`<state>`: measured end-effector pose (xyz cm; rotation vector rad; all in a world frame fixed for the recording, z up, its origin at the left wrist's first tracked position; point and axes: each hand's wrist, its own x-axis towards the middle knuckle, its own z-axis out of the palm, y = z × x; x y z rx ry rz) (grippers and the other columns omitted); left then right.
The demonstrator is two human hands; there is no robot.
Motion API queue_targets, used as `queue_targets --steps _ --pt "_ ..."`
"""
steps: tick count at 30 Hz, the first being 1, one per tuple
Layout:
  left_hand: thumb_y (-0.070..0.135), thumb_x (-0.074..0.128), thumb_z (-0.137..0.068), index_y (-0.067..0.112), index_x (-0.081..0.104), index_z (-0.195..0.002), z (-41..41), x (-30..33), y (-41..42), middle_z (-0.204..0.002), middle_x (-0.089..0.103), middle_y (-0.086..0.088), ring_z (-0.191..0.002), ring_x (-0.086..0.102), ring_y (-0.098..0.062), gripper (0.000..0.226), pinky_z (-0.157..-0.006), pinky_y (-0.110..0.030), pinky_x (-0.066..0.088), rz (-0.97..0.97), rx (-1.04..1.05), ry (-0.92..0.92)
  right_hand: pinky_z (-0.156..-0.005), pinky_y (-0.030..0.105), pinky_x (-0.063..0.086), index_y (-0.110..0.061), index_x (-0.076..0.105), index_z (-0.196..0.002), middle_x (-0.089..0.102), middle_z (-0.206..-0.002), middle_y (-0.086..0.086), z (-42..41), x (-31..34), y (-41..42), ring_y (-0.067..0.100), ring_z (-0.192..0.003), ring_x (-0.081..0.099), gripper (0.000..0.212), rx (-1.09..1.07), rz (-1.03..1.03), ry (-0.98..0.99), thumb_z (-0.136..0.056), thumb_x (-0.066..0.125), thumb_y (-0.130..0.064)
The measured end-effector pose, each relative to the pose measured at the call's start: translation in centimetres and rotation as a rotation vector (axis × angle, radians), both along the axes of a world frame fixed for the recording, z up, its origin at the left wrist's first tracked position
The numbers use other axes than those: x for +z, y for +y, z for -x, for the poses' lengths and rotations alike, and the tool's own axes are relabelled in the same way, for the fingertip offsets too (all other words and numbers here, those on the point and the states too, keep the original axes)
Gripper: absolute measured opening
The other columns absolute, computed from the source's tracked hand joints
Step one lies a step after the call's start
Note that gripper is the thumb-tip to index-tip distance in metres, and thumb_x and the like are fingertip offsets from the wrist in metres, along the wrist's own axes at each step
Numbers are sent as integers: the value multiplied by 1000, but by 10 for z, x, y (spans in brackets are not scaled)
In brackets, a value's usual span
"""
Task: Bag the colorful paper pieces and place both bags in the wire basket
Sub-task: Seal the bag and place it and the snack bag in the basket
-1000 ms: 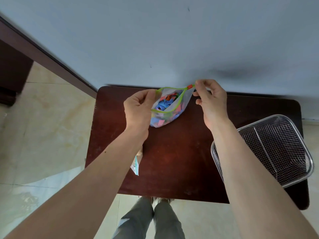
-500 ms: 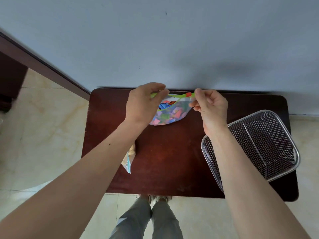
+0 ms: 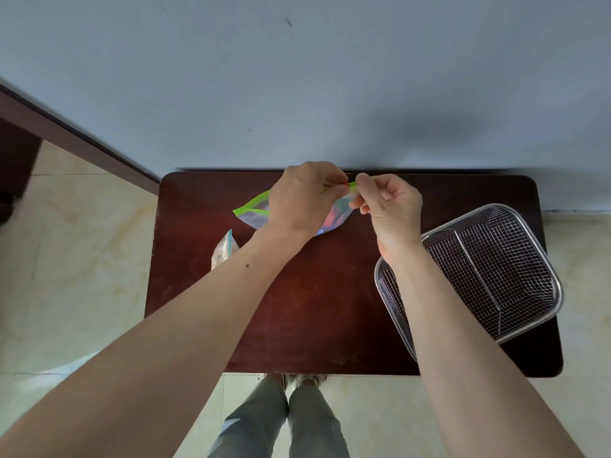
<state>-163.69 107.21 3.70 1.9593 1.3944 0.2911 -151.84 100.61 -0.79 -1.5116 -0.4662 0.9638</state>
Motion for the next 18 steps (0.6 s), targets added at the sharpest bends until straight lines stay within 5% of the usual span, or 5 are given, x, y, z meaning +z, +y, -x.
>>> queue_targets --steps 18 --pt "23 69 -83 26 74 -89 56 -6 7 -92 75 11 -95 70 -10 9 -92 -41 53 146 141 -71 -49 18 41 -14 62 -70 67 -54 -6 -14 1 0 5 -45 58 19 -61 60 -48 -87 71 -17"
